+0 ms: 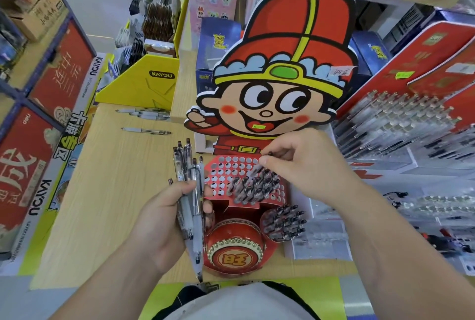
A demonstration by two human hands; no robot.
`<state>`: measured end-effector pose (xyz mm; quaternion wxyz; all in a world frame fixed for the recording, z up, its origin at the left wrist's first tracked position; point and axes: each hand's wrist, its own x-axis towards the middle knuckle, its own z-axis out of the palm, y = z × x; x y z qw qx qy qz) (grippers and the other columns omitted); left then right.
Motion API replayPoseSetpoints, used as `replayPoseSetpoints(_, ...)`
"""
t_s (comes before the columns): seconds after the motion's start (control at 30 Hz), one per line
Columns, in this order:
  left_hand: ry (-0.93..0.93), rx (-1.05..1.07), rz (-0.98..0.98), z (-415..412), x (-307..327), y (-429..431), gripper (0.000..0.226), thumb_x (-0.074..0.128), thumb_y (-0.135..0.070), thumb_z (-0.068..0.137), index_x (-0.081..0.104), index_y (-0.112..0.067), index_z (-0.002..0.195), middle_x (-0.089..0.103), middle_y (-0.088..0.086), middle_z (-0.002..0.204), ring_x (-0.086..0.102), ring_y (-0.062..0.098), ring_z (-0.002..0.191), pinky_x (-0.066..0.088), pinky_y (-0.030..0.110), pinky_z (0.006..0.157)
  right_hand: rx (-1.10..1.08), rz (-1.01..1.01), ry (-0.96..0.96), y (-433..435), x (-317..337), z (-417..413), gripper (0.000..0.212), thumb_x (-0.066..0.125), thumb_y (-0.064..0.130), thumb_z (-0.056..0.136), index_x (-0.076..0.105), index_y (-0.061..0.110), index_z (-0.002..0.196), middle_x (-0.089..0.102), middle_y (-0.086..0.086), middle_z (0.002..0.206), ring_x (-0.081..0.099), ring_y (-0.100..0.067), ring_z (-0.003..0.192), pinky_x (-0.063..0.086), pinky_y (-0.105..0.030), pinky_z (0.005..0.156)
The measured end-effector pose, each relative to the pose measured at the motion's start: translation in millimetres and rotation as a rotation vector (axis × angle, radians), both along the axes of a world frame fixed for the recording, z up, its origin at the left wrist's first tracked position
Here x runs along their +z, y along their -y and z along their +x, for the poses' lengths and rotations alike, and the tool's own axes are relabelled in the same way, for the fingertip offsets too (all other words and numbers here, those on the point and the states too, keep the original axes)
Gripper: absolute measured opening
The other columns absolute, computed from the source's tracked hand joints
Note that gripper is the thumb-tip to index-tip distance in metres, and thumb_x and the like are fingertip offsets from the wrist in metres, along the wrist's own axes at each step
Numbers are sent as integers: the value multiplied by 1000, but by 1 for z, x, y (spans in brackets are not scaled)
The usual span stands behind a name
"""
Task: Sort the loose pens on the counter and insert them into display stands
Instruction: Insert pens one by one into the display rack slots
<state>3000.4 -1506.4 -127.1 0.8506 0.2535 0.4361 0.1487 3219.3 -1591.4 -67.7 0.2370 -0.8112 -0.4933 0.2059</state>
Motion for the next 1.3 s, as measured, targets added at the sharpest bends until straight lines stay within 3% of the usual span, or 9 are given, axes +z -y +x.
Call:
replayPoseSetpoints(0.1, -10, 0, 6, 0, -2, -1, 21, 57, -23, 87, 66, -8, 97, 60, 12, 77, 55, 21, 58, 44, 35, 62, 54, -51, 26, 0, 5, 4, 10, 74, 31, 87, 81, 25, 91, 74, 14, 80, 66, 2, 76, 56, -25, 73)
replayPoseSetpoints(0.43, -3, 7, -10, 6, -4, -3, 25, 59, -25, 80, 65, -7, 97, 62, 10, 78, 56, 20, 58, 44, 33, 61, 64, -40, -9, -2, -4, 4, 9, 76, 33, 86, 79, 29, 93, 71, 18, 80, 64, 4, 79, 53, -19, 71)
replayPoseSetpoints(0.6, 12, 3, 0, 8, -2, -5, 25, 60, -25, 80, 66, -8, 96, 63, 12, 80, 55, 21, 59, 40, 37, 65, 56, -19, -36, -3, -6, 2, 9, 78, 33, 84, 80, 27, 90, 72, 17, 78, 65, 0, 77, 57, -30, 73)
replayPoseSetpoints(0.8, 26, -1, 14, 8, -2, -4, 23, 59, -24, 80, 65, -9, 97, 62, 11, 79, 54, 21, 58, 41, 35, 62, 31, -3, -40, -2, -12, 1, 7, 78, 32, 83, 81, 27, 87, 73, 17, 77, 66, 0, 76, 58, -33, 74)
replayPoseSetpoints(1.03, 30, 2, 18, 7, -3, 0, 28, 58, -24, 80, 62, -8, 102, 64, 8, 81, 55, 19, 58, 45, 33, 59, 65, -145, 18, -7, -18, -2, 13, 79, 35, 84, 81, 28, 94, 71, 17, 83, 62, 2, 76, 49, -18, 68)
replayPoseSetpoints(1.17, 37, 3, 24, 6, -3, 1, 28, 59, -23, 81, 62, -8, 103, 64, 8, 83, 56, 19, 59, 45, 33, 59, 70, -172, 23, -12, -20, -5, 11, 81, 36, 82, 81, 27, 88, 72, 15, 83, 64, -1, 78, 56, -31, 75)
replayPoseSetpoints(1.3, 36, 6, 26, 4, -3, 1, 26, 59, -23, 80, 64, -8, 100, 63, 8, 83, 55, 19, 59, 45, 33, 59, 74, -179, -14, -14, -21, -3, 12, 82, 37, 81, 81, 27, 87, 72, 16, 81, 64, 0, 76, 57, -31, 75)
